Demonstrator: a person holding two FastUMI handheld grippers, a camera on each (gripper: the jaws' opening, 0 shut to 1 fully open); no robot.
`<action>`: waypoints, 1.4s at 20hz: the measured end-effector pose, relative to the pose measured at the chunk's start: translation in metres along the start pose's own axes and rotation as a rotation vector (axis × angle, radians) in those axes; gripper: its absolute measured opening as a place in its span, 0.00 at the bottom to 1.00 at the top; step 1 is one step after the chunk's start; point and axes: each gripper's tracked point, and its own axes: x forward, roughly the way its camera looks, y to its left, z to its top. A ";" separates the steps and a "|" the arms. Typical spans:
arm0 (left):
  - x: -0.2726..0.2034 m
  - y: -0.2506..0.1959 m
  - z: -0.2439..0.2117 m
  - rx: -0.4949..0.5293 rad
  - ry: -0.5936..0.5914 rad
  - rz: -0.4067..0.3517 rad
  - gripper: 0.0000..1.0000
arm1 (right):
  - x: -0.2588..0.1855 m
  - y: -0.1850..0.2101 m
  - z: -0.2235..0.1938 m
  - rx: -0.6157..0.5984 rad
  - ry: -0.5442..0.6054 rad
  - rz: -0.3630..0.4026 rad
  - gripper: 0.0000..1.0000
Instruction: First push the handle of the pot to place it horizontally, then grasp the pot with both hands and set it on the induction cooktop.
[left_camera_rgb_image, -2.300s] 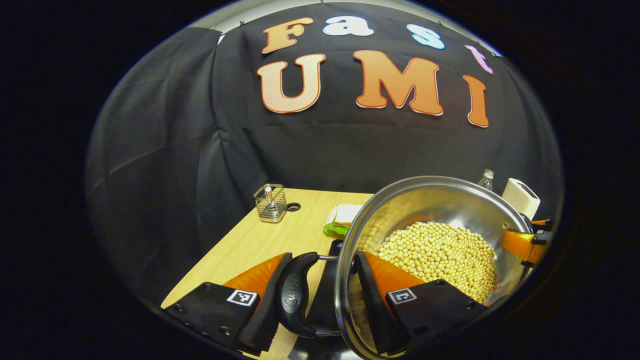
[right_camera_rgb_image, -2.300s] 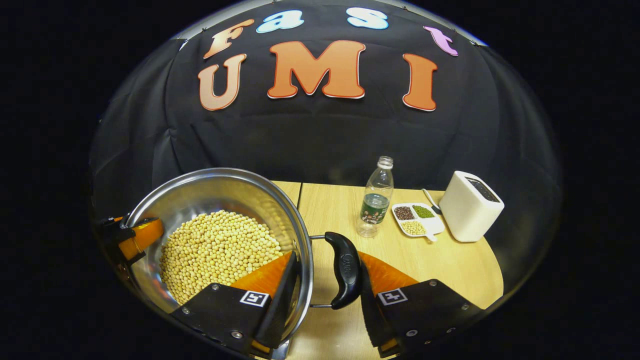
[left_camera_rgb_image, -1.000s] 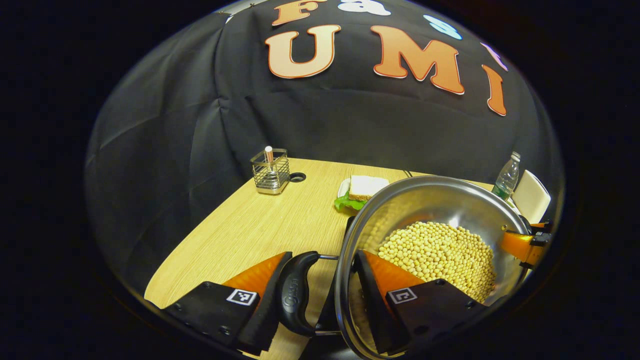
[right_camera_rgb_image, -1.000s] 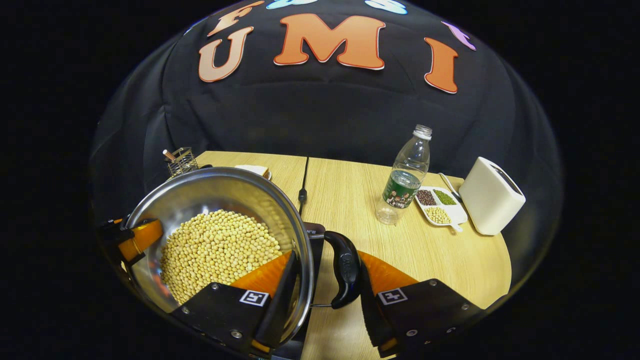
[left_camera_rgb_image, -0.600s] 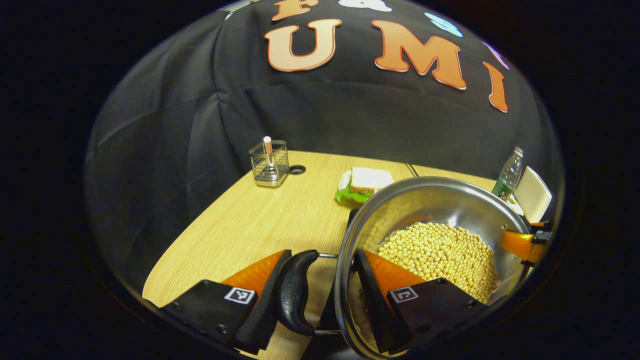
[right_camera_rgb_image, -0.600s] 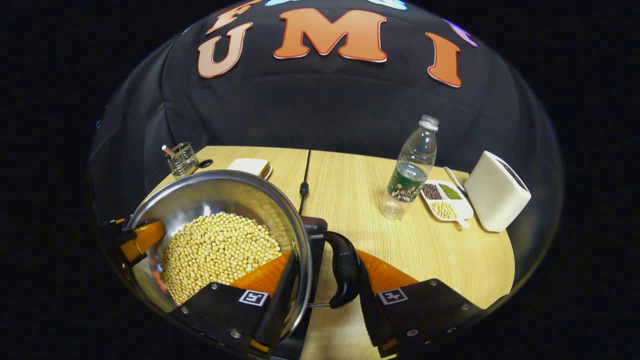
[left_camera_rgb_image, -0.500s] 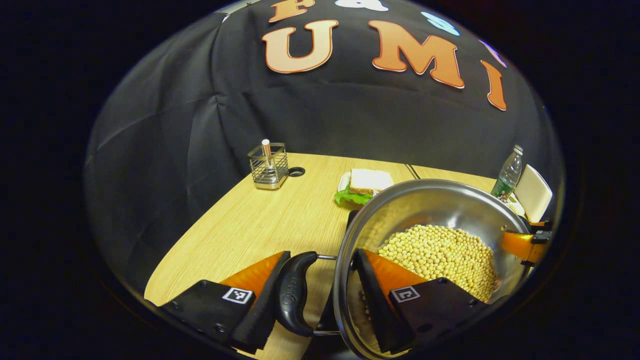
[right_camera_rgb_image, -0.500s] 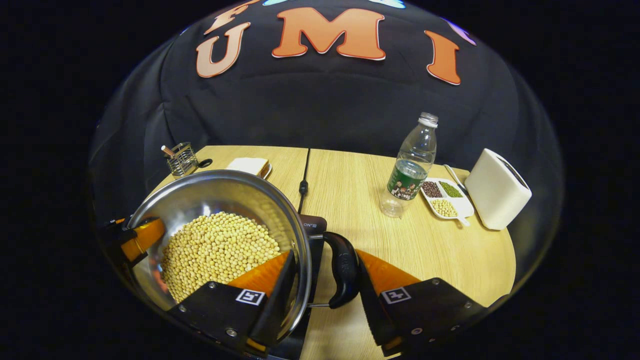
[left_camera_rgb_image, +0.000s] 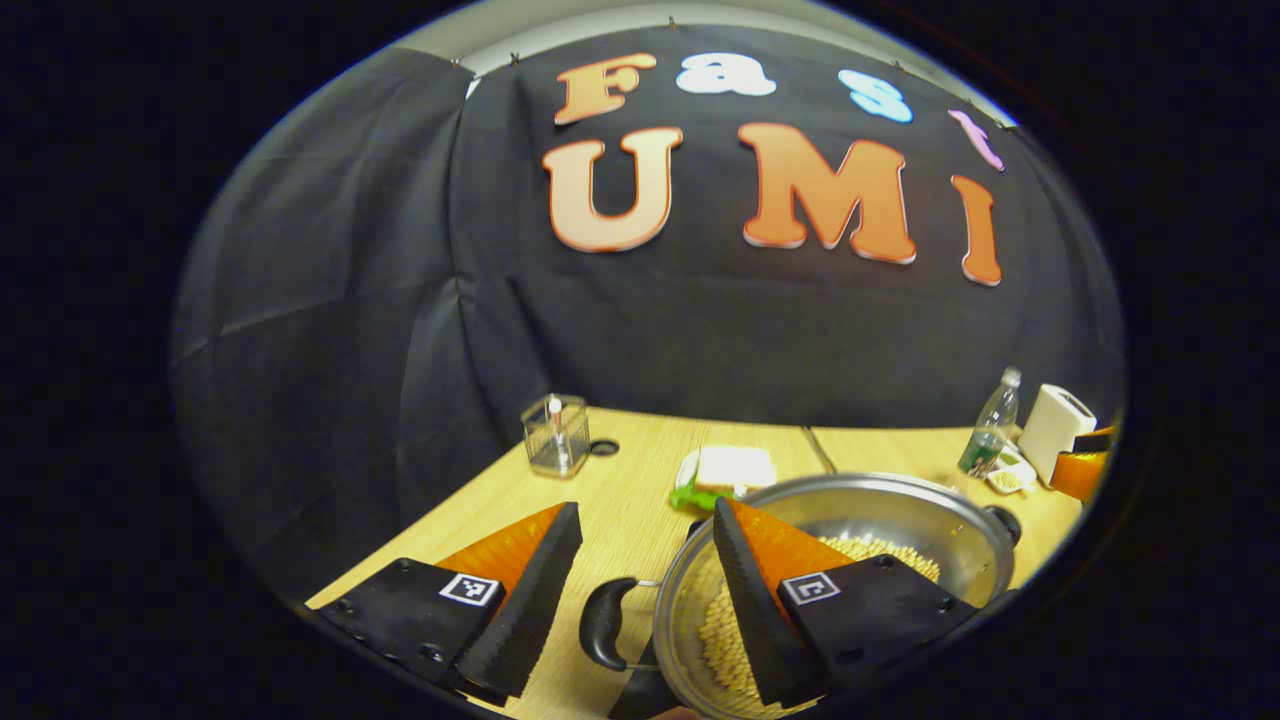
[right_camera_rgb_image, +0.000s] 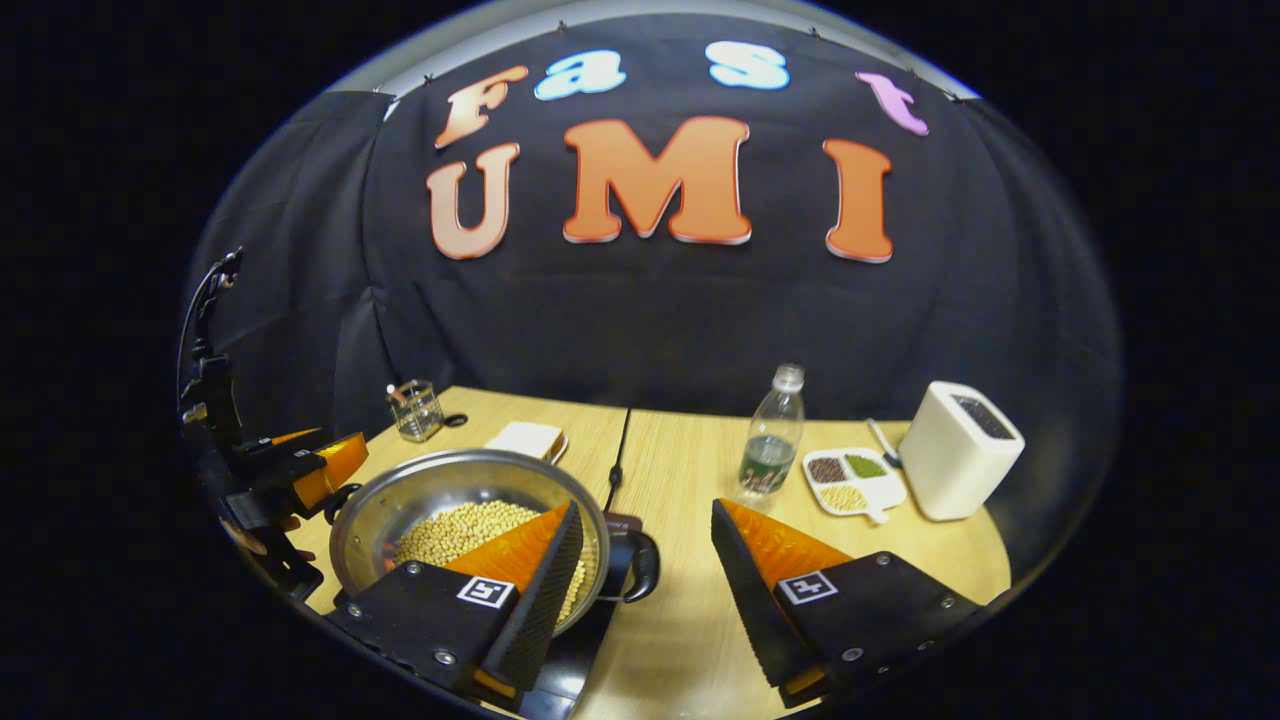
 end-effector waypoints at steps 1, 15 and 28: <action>-0.012 -0.008 0.022 0.006 -0.052 -0.009 0.87 | -0.012 -0.009 0.017 -0.012 -0.052 -0.012 0.81; -0.221 -0.069 0.243 -0.089 -0.554 -0.227 0.97 | -0.189 -0.087 0.185 -0.072 -0.514 -0.072 0.89; -0.295 -0.081 0.304 -0.097 -0.592 -0.253 0.97 | -0.243 -0.114 0.232 -0.026 -0.592 -0.011 0.95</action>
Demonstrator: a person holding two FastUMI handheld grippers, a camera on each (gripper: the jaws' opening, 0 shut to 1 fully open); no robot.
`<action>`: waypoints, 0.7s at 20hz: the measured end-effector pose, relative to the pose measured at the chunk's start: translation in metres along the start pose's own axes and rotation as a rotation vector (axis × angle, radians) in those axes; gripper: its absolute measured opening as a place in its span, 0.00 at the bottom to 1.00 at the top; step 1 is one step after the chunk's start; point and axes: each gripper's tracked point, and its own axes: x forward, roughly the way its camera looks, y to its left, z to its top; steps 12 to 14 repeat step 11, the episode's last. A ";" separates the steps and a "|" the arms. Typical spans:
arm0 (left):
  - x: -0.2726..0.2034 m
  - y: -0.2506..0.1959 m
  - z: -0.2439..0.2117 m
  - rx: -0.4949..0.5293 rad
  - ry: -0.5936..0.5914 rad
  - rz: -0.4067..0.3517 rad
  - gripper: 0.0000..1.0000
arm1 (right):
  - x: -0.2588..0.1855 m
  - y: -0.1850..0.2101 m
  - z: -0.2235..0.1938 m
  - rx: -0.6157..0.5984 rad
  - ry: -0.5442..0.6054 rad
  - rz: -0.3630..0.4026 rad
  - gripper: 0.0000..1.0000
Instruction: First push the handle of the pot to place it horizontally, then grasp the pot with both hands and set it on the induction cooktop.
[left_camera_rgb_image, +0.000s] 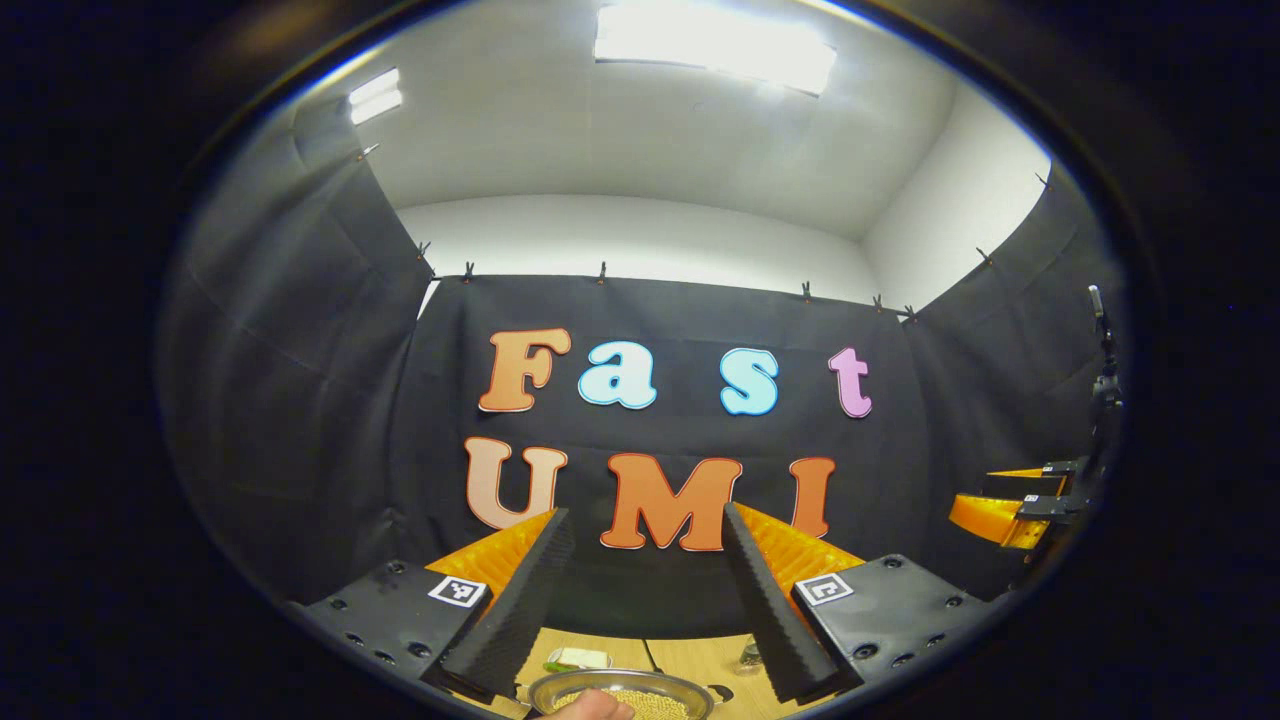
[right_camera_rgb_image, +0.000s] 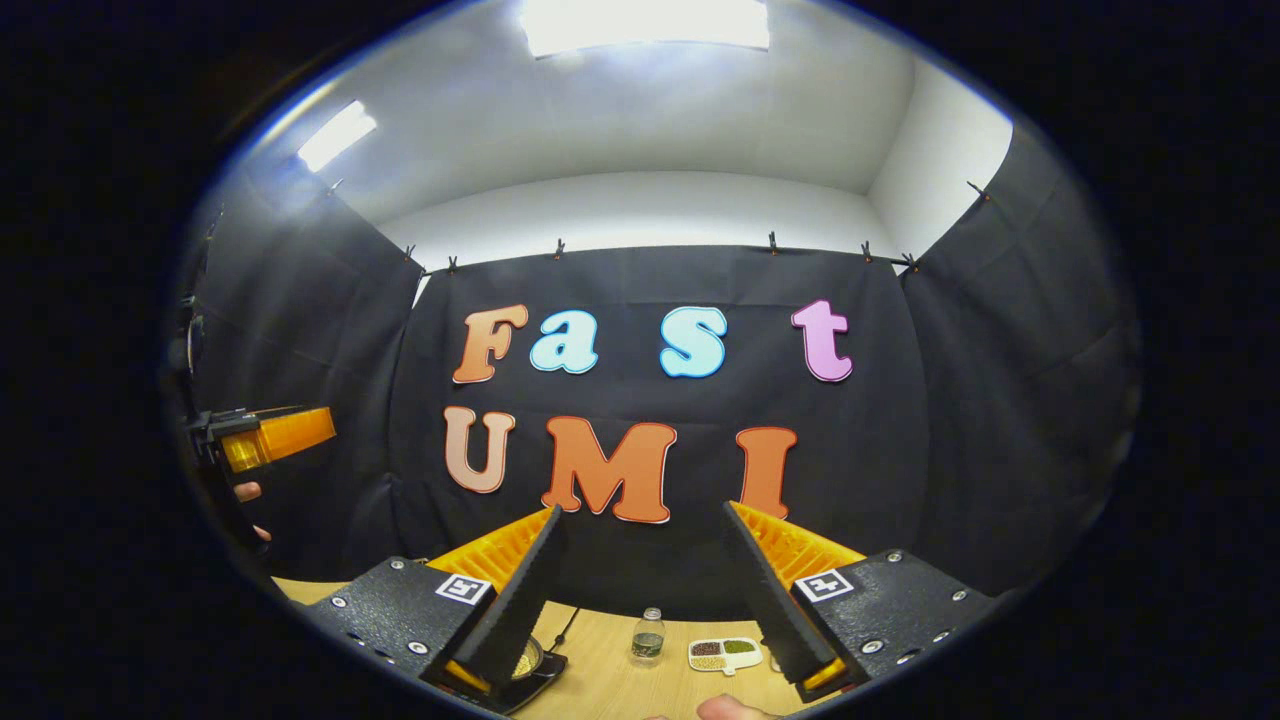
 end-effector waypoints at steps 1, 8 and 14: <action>0.000 -0.002 -0.002 -0.004 0.005 -0.002 0.97 | 0.001 -0.001 0.001 -0.004 -0.013 0.005 0.97; 0.002 -0.012 -0.016 -0.025 0.062 -0.015 0.96 | 0.006 -0.011 -0.013 0.045 -0.006 0.014 0.95; 0.001 -0.010 -0.018 -0.028 0.067 -0.008 0.97 | 0.010 -0.016 -0.015 0.044 -0.012 0.001 0.95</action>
